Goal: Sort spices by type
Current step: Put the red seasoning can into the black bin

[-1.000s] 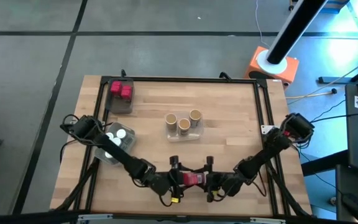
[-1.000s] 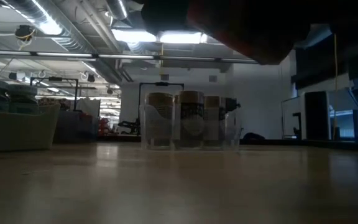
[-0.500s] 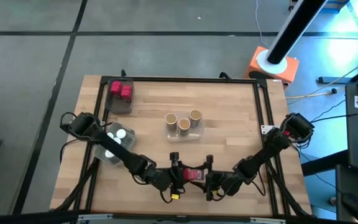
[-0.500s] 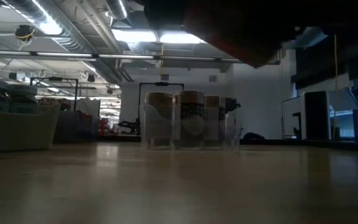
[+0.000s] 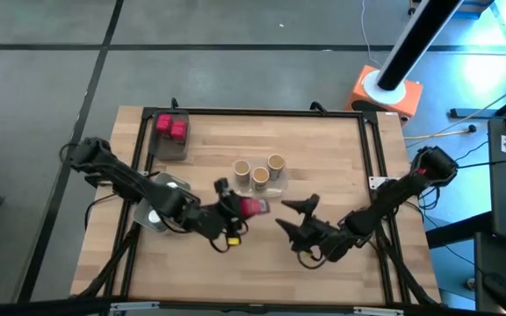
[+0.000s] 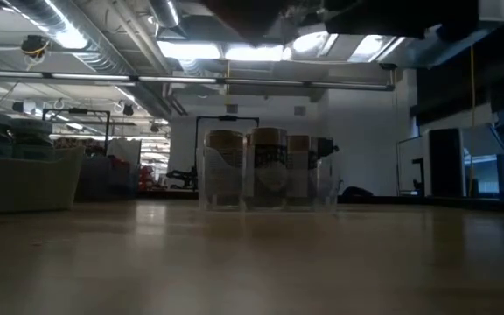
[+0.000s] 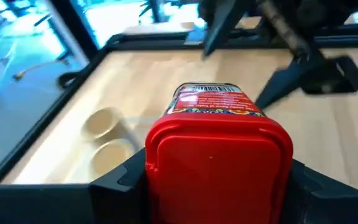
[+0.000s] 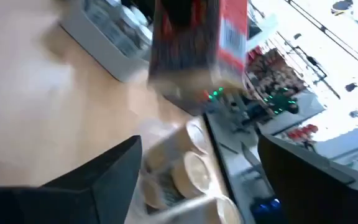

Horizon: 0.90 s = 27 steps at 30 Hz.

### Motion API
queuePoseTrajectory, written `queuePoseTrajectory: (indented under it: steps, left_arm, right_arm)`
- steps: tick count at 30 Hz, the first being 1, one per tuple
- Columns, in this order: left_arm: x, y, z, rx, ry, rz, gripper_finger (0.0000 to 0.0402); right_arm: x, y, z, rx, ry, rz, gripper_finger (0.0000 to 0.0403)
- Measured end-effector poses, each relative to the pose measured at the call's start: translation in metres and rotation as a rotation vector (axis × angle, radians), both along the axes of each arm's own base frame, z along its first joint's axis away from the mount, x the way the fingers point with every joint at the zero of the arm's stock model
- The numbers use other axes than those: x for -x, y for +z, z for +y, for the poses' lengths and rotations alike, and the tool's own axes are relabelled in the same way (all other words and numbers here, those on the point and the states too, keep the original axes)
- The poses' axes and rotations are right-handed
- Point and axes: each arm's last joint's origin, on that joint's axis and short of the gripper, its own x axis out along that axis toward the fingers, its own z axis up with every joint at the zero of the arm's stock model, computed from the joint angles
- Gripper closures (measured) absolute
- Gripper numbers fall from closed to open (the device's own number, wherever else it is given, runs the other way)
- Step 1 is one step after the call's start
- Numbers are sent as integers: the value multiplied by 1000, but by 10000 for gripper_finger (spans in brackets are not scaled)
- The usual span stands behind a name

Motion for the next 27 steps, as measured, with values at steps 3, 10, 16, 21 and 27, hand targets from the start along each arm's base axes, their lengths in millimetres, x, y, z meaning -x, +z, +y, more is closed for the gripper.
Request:
queuePoseTrajectory:
  steps: [3,10,16,21,27]
  left_arm:
    - [14,13,13,-2,65,4,206]
    - [47,38,60,-4,280,24,206]
    - [74,52,110,41,487,44,206]
    - [91,52,149,65,669,109,206]
    - [114,38,191,139,913,314,206]
  right_arm:
    - [3,6,-13,12,-37,34,89]
    - [2,-20,-54,-120,-103,179,93]
    - [4,-53,-94,-234,-150,260,93]
    - [11,-77,-121,-343,-128,300,93]
    - [17,-90,-139,-443,-84,216,93]
